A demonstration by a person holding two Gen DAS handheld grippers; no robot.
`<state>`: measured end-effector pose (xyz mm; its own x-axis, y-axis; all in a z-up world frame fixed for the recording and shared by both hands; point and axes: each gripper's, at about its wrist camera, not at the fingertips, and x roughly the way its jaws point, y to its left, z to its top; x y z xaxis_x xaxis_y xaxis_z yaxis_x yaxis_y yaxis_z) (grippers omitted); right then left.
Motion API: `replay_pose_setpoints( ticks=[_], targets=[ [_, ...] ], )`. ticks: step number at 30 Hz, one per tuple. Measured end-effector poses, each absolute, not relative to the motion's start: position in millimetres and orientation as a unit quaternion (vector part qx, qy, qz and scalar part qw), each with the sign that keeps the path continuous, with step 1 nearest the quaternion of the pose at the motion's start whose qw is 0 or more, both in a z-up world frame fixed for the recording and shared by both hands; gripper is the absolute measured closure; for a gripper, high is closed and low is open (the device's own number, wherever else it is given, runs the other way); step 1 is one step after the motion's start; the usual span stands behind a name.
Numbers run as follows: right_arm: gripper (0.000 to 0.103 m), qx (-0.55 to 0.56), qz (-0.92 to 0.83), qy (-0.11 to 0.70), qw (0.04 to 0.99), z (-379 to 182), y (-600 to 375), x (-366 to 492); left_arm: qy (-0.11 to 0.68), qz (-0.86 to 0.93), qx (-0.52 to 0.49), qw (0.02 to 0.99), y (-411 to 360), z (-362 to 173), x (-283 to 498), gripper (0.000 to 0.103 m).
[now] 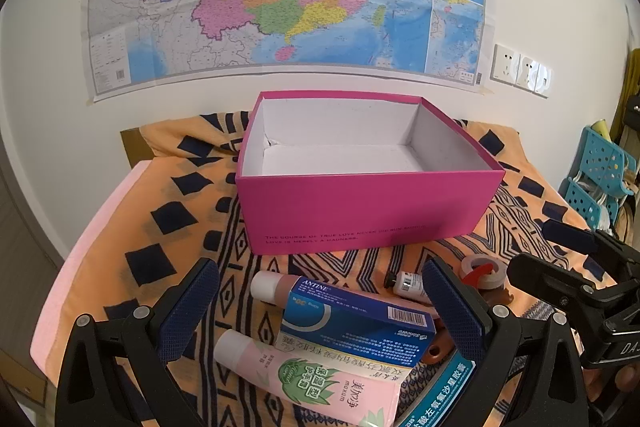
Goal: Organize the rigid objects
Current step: 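Move the left gripper toward the blue ANTINE medicine box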
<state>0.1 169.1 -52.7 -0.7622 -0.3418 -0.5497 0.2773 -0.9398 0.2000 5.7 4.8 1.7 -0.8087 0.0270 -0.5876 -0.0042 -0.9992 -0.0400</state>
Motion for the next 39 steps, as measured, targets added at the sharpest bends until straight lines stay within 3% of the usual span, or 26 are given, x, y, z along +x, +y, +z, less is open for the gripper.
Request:
replay_pose_setpoints(
  ticks=[25, 29, 33, 39],
  targets=[
    [0.001, 0.319, -0.924, -0.055, 0.201, -55, 162, -3, -0.033, 0.944, -0.328, 0.003, -27, -12, -4, 0.000],
    [0.006, 0.333, -0.913, -0.057, 0.228, -59, 157, -4, -0.033, 0.939, -0.342, 0.006, -37, -22, -9, 0.000],
    [0.023, 0.356, -0.895, -0.066, 0.259, -64, 153, -8, -0.035, 0.935, -0.353, 0.027, -41, -31, -12, 0.002],
    [0.031, 0.397, -0.870, -0.044, 0.289, -75, 137, -9, -0.032, 0.927, -0.366, 0.070, -37, -43, -14, 0.019]
  ],
)
